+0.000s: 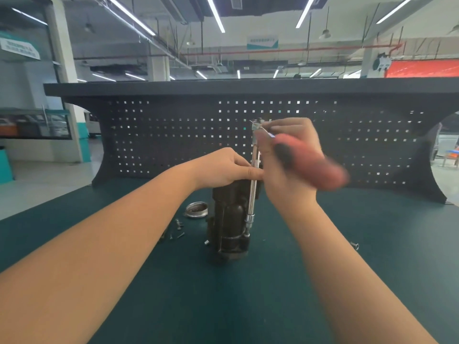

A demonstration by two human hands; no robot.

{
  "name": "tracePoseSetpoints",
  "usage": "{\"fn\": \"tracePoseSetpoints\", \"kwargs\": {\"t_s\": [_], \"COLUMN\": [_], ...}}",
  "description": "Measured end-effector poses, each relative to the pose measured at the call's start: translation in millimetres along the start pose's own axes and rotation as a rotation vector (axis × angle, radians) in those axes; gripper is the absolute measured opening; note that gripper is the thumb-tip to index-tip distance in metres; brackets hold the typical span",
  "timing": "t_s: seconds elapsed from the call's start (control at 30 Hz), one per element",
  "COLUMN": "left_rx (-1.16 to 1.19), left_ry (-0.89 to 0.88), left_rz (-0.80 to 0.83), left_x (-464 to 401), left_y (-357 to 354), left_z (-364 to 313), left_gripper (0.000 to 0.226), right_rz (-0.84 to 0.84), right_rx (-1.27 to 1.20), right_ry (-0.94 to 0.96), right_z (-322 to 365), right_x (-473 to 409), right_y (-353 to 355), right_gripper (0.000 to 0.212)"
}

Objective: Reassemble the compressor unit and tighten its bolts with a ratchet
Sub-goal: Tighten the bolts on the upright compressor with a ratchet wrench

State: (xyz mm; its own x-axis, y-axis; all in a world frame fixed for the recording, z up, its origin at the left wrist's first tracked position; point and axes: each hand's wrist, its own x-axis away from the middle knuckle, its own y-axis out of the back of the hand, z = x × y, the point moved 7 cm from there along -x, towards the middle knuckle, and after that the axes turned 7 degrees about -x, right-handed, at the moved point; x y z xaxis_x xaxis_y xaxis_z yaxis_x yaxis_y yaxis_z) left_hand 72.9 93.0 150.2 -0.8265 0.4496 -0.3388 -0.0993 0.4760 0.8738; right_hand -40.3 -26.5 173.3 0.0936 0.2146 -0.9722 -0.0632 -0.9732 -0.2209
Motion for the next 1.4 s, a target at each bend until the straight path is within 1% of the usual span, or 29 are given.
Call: {"fn": "tracePoseSetpoints", "kwargs": {"t_s": [0.03,0.13,0.2,0.23,0.27,0.3,0.33,0.4,0.5,0.53,0.6,0.67,0.7,0.77,0.83,0.87,0.9,0.93,0.97,1.03,1.07,1.1,1.13,1.17,1.2,1.23,1.27,1.33,1.4], "left_rx": [0.032,0.064,0.084,0.088,0.097,0.093,0.088,0.095,0.025,0.022,0.019,0.038,0.053,0.065,0.065,0.062,0.058,0.055,0.056,0.068,0.070,0.053,0.015,-0.035,-0.047,-0.019,0.031,0.073,0.061], "left_ry": [-0.023,-0.027,-0.006,-0.009,-0.010,-0.001,0.013,0.016,0.014,0.013,0.006,-0.003,-0.003,0.007,0.012,0.014,0.015,0.015,0.015,0.028,0.036,0.039,0.036,0.024,0.014,-0.006,-0.013,-0.006,0.004], "left_rz": [0.051,0.110,0.109,0.105,0.089,0.076,0.066,0.061,0.001,-0.003,0.031,0.063,0.078,0.070,0.044,0.037,0.026,0.028,0.027,0.041,0.045,0.037,0.009,-0.030,-0.047,-0.037,-0.001,0.056,0.058], "left_x": [2,3,3,4,3,3,1,-1,-6,-8,-6,-2,-1,-2,-3,-3,-2,-2,-2,-2,-3,-3,-4,-4,-4,-2,0,7,6], "left_y": [-3,-4,-5,-5,-4,-3,-3,-4,-2,-2,-5,-6,-6,-3,-2,-2,-1,-1,-1,-3,-3,-4,-3,-1,1,2,1,0,-1], "left_z": [-4,-4,-3,-3,-4,-4,-3,-3,0,2,1,-7,-9,-6,-1,0,0,1,0,-1,0,0,1,1,1,0,-2,-6,-5], "left_gripper": [0.042,0.045,0.043,0.040,0.039,0.043,0.052,0.065,0.047,0.045,0.042,0.034,0.036,0.043,0.057,0.063,0.067,0.074,0.080,0.083,0.082,0.078,0.065,0.047,0.035,0.031,0.036,0.039,0.040], "right_rz": [-0.096,-0.506,-0.634,-0.642,-0.620,-0.565,-0.492,-0.297,0.097,0.167,0.163,0.039,-0.061,-0.305,-0.546,-0.611,-0.636,-0.619,-0.576,-0.403,-0.273,-0.114,0.054,0.171,0.216,0.198,0.142,-0.090,-0.379], "right_rx": [-0.078,-0.387,-0.686,-0.752,-0.739,-0.673,-0.551,-0.235,0.150,0.201,0.136,-0.061,-0.150,-0.311,-0.620,-0.777,-0.850,-0.850,-0.779,-0.505,-0.324,-0.156,-0.018,0.090,0.144,0.127,0.048,-0.134,-0.364], "right_ry": [-0.128,-0.571,-0.861,-0.899,-0.880,-0.791,-0.663,-0.352,0.036,0.093,0.039,-0.108,-0.192,-0.443,-0.822,-0.963,-1.027,-1.012,-0.933,-0.638,-0.476,-0.327,-0.184,-0.044,0.038,0.022,-0.067,-0.266,-0.600], "right_z": [-11,-49,-71,-73,-72,-67,-57,-29,-5,-4,-8,-15,-20,-41,-69,-77,-81,-81,-78,-54,-38,-25,-15,-8,-6,-7,-13,-26,-56], "right_x": [2,11,20,20,17,13,8,-1,-4,-2,-1,0,2,8,17,20,22,20,18,5,-2,-8,-10,-8,-4,-3,-3,0,10], "right_y": [6,31,32,31,33,34,34,26,-5,-9,-8,0,6,21,29,28,27,28,29,27,22,14,3,-4,-7,-6,-2,14,32], "right_gripper": [0.010,0.008,0.008,0.007,0.006,0.006,0.006,0.020,0.036,0.043,0.046,0.031,0.023,0.010,0.011,0.013,0.014,0.013,0.010,0.008,0.012,0.015,0.016,0.017,0.021,0.022,0.016,0.011,0.006]}}
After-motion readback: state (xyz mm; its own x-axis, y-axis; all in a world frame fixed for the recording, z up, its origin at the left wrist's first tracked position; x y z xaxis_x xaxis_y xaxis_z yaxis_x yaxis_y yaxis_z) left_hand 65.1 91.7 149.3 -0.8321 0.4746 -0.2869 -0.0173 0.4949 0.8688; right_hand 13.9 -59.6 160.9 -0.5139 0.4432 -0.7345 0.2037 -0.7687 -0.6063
